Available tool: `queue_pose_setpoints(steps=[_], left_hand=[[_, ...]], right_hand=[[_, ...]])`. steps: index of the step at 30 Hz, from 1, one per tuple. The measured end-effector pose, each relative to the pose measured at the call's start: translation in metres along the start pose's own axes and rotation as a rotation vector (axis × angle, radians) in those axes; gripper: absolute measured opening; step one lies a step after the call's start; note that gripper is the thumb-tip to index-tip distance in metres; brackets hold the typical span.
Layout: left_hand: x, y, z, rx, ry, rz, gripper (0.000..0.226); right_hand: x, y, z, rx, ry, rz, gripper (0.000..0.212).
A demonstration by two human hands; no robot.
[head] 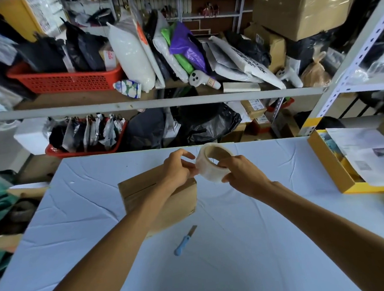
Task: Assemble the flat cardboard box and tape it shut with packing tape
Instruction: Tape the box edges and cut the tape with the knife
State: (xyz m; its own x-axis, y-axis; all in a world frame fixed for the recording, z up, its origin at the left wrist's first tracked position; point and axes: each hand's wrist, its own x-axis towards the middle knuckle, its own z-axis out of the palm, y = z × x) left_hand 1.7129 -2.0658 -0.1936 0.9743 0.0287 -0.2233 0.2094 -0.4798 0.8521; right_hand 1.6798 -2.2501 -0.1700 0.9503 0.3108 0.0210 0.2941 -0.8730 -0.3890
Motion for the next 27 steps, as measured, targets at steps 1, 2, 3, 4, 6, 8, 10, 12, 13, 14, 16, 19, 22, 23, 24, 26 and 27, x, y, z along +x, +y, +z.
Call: queue_pose_setpoints(steps=[1,2,3,4,6,8,10,12,13,14,16,19,22,23,24,26,27], left_hand=[[0.0,-0.001,-0.001,0.006,-0.002,0.0,0.031],[-0.001,-0.001,-0.002,0.012,-0.001,-0.001,0.031],[-0.001,-0.001,-0.003,0.023,0.004,-0.002,0.031],[-0.002,-0.001,-0.005,0.044,0.01,0.004,0.03],[-0.005,-0.001,-0.006,0.109,0.04,0.048,0.028],[-0.008,0.003,-0.008,0.145,0.081,0.106,0.026],[-0.009,0.007,-0.013,0.172,0.089,0.146,0.025],[-0.007,0.009,-0.021,0.169,0.054,0.135,0.026],[-0.005,0.009,-0.024,0.148,0.024,0.113,0.027],[-0.004,0.009,-0.027,0.13,-0.008,0.095,0.031],[-0.003,0.008,-0.028,0.121,-0.037,0.091,0.038],[-0.001,0.006,-0.026,0.018,0.068,0.128,0.04],[0.003,0.006,-0.029,-0.053,0.175,0.161,0.043],[0.005,0.006,-0.03,-0.075,0.201,0.173,0.043],[0.008,0.006,-0.031,-0.1,0.217,0.18,0.044],[0.011,0.008,-0.032,-0.105,0.204,0.194,0.046],[0.013,0.008,-0.031,-0.099,0.195,0.198,0.045]], right_hand=[[0.002,0.0,0.001,0.028,-0.012,0.01,0.044],[0.003,-0.001,0.002,0.054,-0.024,0.013,0.047],[0.006,-0.002,0.003,0.078,-0.037,0.013,0.05],[0.008,-0.002,0.003,0.096,-0.052,0.019,0.051],[0.012,-0.004,0.005,0.11,-0.078,0.04,0.047],[0.015,-0.005,0.007,0.104,-0.092,0.068,0.042],[0.018,-0.008,0.006,0.104,-0.11,0.103,0.04],[0.022,-0.011,0.004,0.111,-0.117,0.123,0.039],[0.024,-0.012,0.003,0.116,-0.115,0.128,0.038],[0.025,-0.013,0.001,0.119,-0.113,0.128,0.036],[0.026,-0.014,0.0,0.127,-0.113,0.122,0.035],[0.026,-0.015,-0.001,0.164,-0.103,0.127,0.034],[0.027,-0.013,-0.001,0.208,-0.116,0.178,0.031],[0.027,-0.012,0.001,0.219,-0.123,0.204,0.03],[0.027,-0.011,0.003,0.232,-0.128,0.24,0.029],[0.028,-0.011,0.005,0.256,-0.133,0.324,0.035],[0.029,-0.011,0.002,0.27,-0.137,0.362,0.04]])
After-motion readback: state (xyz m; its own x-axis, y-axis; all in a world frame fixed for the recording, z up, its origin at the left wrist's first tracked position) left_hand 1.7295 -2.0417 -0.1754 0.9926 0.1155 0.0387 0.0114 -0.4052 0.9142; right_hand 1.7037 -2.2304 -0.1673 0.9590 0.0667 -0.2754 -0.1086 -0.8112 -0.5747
